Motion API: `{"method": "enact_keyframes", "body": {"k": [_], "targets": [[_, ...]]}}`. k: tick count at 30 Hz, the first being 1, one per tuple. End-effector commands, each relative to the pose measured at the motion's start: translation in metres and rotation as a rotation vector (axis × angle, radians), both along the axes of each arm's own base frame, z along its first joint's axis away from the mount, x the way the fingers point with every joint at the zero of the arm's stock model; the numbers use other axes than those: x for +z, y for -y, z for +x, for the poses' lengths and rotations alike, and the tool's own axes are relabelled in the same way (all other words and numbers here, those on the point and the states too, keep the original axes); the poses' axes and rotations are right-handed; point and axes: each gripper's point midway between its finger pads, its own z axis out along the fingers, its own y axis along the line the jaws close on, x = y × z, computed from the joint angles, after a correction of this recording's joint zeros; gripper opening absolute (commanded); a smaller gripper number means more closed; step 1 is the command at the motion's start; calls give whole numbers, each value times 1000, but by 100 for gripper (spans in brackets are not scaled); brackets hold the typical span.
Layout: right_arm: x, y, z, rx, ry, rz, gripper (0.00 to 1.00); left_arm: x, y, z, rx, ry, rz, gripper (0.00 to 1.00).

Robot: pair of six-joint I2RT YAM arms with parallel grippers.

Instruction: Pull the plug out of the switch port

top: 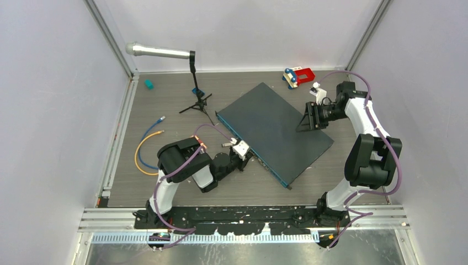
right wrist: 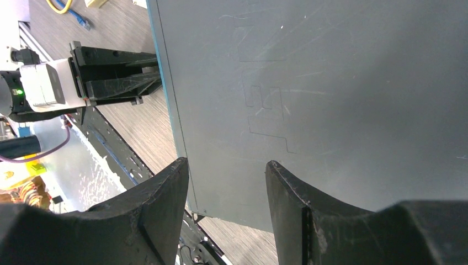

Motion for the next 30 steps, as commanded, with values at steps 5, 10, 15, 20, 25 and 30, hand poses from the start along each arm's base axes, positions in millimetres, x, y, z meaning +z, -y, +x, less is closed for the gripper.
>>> {"method": "enact_keyframes", "body": {"k": [5,10,15,20,25,30], "targets": [[9,-1,4,13,29,-5,58,-2,-12,2,23,-20,99,0],[8,-1,5,10,26,-7,59,-6,-18,-5,25,-102,158,0],[7,-2,5,12,23,-11,58,-11,-25,-8,37,-138,196,0],[6,-2,5,12,20,-13,58,-15,-26,-10,44,-190,222,0],[5,-2,5,12,15,-14,58,-27,-30,-16,49,-283,286,0],[4,-2,5,15,14,-17,58,-32,-28,-21,32,-340,303,0]]}}
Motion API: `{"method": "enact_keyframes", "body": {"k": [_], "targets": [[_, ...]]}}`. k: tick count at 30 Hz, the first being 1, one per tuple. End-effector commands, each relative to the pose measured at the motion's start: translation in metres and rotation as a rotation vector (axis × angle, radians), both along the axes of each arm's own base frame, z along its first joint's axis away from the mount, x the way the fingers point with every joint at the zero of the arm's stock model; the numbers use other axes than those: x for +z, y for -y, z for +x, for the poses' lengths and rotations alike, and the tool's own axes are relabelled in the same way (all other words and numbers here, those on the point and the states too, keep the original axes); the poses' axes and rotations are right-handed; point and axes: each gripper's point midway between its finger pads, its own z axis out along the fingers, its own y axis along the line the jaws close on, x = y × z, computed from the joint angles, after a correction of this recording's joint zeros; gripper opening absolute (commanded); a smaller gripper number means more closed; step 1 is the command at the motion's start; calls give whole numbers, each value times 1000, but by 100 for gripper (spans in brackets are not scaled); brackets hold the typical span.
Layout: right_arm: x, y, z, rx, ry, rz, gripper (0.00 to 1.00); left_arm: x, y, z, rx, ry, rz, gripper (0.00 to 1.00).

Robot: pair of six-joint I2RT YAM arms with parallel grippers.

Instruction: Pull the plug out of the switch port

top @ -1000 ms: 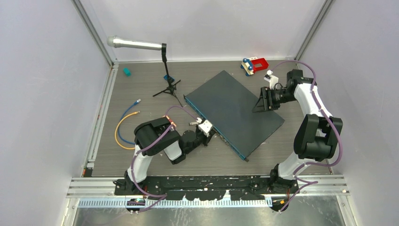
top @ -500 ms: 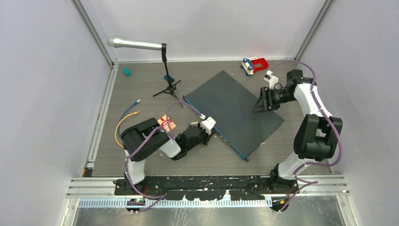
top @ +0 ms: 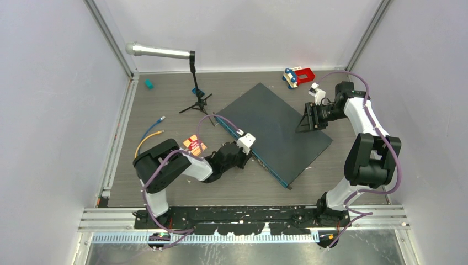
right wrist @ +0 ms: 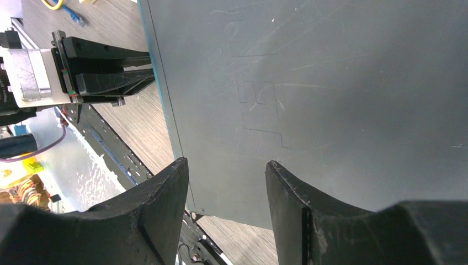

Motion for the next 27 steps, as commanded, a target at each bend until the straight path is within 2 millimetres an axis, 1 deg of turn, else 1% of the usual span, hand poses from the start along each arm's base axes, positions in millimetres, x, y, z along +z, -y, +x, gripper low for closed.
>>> {"method": "enact_keyframes", "body": {"k": [1,6,11,20,27], "targets": [[8,-2,5,10,24,-1,58,-34,-21,-15,10,-137,129,0],[7,-2,6,10,24,-4,58,-44,-24,-24,-5,-212,183,0],[6,-2,6,10,20,-7,58,-48,-29,-33,-13,-281,227,0],[4,-3,6,12,15,-14,58,-47,-34,-53,-61,-397,276,0],[3,-4,6,16,14,-17,59,-38,-38,-57,-84,-431,302,0]]}}
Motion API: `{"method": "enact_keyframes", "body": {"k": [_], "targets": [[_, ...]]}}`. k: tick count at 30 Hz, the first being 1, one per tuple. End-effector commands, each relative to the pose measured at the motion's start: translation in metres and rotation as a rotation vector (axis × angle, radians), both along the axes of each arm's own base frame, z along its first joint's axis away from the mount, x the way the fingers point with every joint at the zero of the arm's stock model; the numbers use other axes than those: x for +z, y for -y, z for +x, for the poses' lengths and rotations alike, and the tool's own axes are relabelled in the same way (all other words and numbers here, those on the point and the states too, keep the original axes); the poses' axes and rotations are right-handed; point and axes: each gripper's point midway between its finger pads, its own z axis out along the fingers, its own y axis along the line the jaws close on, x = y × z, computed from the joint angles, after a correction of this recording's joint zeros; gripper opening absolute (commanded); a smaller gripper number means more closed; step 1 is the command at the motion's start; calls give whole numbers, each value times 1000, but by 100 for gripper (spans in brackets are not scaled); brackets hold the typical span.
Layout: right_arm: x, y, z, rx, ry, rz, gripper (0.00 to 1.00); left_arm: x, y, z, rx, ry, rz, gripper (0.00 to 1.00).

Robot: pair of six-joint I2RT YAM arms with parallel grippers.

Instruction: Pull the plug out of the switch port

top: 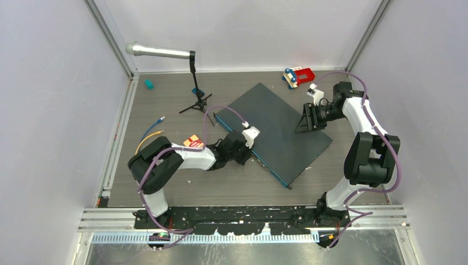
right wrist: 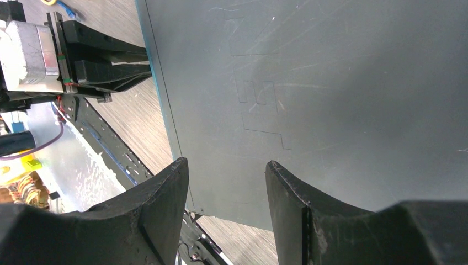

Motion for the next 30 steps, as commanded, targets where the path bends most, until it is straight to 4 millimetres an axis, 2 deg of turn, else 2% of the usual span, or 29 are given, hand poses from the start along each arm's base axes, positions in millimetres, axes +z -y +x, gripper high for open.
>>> {"method": "enact_keyframes", "body": {"k": [1,8,14,17,20,22,26,30], "targets": [[8,-1,6,6,26,-6,59,-34,-39,-49,-56,-219,176,0],[7,-3,6,11,26,-11,58,-27,-45,-53,-75,-247,177,0],[6,-2,6,14,25,-15,58,-7,-33,-39,-131,-187,86,0],[7,-2,6,14,28,-18,59,8,-27,-28,-145,-134,19,11],[8,-3,6,15,29,-16,58,16,-20,-28,-179,-87,-45,28],[10,-4,6,17,34,-15,59,20,-15,-28,-206,-45,-93,36],[10,-4,5,16,38,-16,58,28,-10,-34,-257,37,-178,43],[7,-3,6,10,28,-25,59,35,0,-39,-274,96,-213,45]]}}
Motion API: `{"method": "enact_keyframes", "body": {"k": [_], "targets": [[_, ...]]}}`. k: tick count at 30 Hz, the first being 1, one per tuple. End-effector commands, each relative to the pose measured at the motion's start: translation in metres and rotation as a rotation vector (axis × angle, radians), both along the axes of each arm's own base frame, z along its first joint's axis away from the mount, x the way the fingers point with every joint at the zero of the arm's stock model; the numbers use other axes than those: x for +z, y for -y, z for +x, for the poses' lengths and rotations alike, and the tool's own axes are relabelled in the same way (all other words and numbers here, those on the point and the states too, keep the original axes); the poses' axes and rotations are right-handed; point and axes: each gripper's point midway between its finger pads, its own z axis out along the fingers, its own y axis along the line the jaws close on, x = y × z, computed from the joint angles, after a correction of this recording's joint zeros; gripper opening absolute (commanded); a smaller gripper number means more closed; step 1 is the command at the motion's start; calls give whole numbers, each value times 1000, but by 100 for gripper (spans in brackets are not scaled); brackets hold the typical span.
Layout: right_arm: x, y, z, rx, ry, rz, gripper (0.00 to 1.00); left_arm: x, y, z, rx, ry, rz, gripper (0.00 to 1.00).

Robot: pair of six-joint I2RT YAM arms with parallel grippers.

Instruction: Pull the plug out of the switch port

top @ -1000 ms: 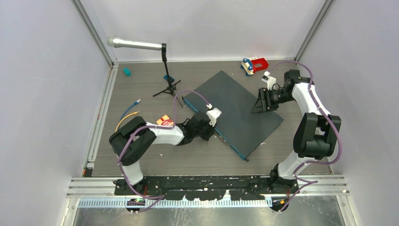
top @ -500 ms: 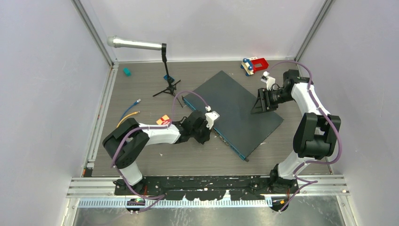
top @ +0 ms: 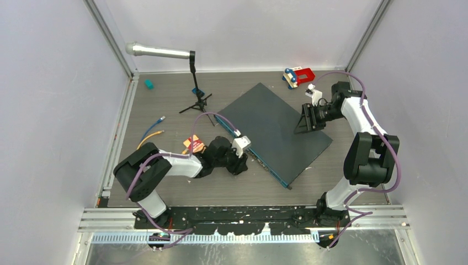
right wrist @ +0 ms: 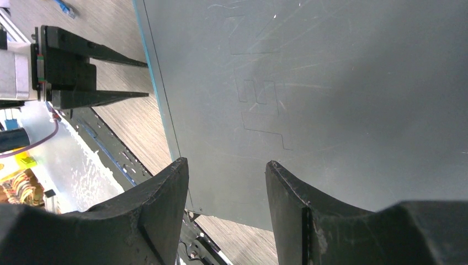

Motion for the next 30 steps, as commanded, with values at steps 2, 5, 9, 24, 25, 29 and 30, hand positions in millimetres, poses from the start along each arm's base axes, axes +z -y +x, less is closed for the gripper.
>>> {"method": "enact_keyframes", "body": {"k": [2,5,9,24,25,29,30], "targets": [[8,0,8,-4,30,-12,58,31,28,0,-48,154,-123,45],[10,1,8,-6,39,-18,58,29,33,1,-26,180,-110,44],[11,1,8,-10,44,-22,58,25,37,9,12,188,-100,39],[8,2,8,-5,40,-25,58,7,54,18,114,175,-111,31],[9,2,7,-4,41,-25,58,6,55,15,116,177,-117,30],[9,2,8,-4,43,-28,59,3,56,11,152,224,-111,29],[9,2,7,-5,44,-27,58,4,57,14,169,239,-113,29]]}}
